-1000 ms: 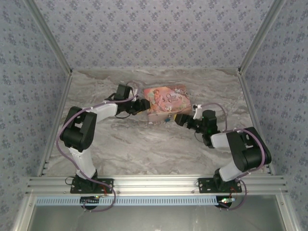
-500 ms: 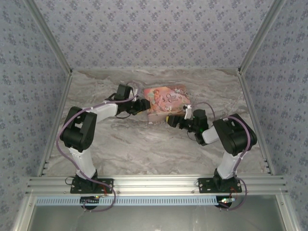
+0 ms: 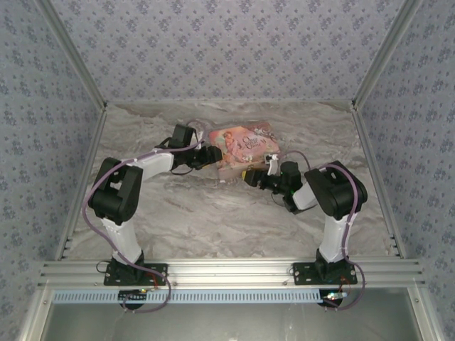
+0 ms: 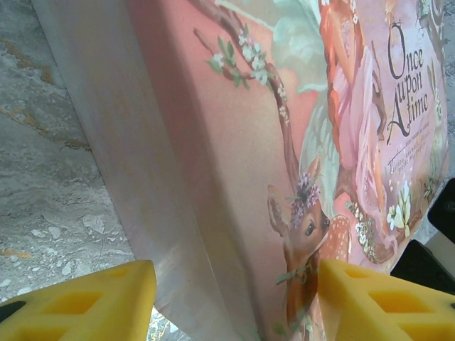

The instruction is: Unlock a padlock with a key

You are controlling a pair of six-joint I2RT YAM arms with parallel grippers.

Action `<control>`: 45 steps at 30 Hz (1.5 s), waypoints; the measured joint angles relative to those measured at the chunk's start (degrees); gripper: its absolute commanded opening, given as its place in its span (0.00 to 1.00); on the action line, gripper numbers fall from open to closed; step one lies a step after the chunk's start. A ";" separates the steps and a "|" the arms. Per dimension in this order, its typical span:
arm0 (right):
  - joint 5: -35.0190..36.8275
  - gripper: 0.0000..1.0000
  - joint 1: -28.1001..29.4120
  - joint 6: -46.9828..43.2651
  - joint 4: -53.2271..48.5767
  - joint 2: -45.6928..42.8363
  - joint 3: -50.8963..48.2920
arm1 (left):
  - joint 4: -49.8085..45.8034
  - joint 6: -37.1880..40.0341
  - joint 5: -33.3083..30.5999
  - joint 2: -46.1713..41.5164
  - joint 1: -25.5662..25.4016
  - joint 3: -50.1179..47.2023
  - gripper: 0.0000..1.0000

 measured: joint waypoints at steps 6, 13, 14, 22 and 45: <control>-0.15 0.41 0.07 0.09 0.59 0.00 0.09 | 0.00 0.00 0.00 0.00 -0.02 0.00 0.60; -0.09 0.28 -0.09 0.24 0.13 0.15 0.07 | -0.07 0.00 0.04 0.00 -0.02 0.00 0.60; 0.00 0.27 -0.11 0.11 -0.04 0.15 0.07 | -0.07 0.00 0.04 0.00 -0.02 0.00 0.60; 0.48 0.12 -0.42 -0.44 -0.39 0.15 -0.22 | -0.02 0.00 0.00 -0.02 -0.02 0.00 0.60; 5.68 0.00 -0.57 7.45 2.51 -1.29 -3.61 | 1.40 0.00 -1.40 -2.82 -0.46 -4.02 0.60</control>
